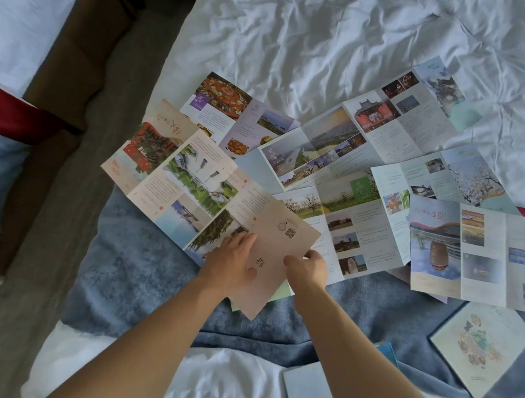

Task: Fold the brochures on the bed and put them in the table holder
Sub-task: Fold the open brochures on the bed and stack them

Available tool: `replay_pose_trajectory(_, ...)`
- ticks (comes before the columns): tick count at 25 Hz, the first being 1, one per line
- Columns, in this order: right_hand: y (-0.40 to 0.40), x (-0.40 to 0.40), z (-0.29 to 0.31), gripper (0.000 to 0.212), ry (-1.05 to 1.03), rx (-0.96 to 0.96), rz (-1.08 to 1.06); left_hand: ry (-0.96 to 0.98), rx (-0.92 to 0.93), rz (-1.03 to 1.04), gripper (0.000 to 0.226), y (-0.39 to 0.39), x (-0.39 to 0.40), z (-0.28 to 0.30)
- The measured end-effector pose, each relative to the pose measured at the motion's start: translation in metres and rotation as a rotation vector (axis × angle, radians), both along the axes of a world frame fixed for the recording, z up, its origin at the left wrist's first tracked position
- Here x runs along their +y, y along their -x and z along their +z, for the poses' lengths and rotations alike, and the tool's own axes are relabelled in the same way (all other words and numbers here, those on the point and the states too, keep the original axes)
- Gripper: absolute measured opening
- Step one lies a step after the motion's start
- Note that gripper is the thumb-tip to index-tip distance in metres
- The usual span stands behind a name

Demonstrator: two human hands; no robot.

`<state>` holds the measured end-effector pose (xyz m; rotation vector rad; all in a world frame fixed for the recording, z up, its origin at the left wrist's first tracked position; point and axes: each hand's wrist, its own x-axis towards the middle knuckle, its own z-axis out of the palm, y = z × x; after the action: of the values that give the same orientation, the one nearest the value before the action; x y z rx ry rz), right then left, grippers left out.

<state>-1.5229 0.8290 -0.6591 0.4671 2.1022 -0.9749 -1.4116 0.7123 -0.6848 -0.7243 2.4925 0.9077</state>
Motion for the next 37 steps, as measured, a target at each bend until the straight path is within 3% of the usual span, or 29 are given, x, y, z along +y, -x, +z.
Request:
replay_pose_trajectory(2,0.001,-0.001,0.003,0.033,-0.026,0.056,0.013,-0.033,0.056,0.013,0.066,0.0,0.0,0.002)
replay_pose_trajectory(6,0.012,0.005,0.012,0.048,-0.034,0.097,-0.021,0.084,0.181,0.141,0.08,0.004,-0.002,0.012)
replay_pose_trajectory(11,0.032,0.018,0.028,0.041,-0.166,0.173,-0.02,0.083,0.034,0.28,0.104,0.016,-0.015,0.027)
replay_pose_trajectory(16,0.043,0.036,0.031,0.034,-0.367,0.207,0.096,0.063,-0.065,0.255,0.097,0.023,-0.012,0.028)
replay_pose_trajectory(22,0.034,0.048,0.011,0.037,-0.14,0.132,-0.03,0.03,-0.14,0.214,0.089,0.013,-0.005,0.007)
replay_pose_trajectory(26,0.031,0.04,0.009,0.047,-0.087,0.136,-0.199,0.096,-0.081,0.263,0.088,0.012,-0.004,0.004)
replay_pose_trajectory(29,0.041,0.048,0.011,0.05,-0.122,0.178,-0.277,0.14,-0.034,0.326,0.087,0.015,-0.009,0.007)
replay_pose_trajectory(32,0.054,0.059,0.013,0.044,-0.177,0.223,-0.265,0.099,-0.039,0.326,0.086,0.017,-0.012,0.009)
replay_pose_trajectory(37,0.076,0.07,0.014,0.042,-0.254,0.235,-0.234,0.21,-0.028,0.355,0.082,0.018,-0.019,0.007)
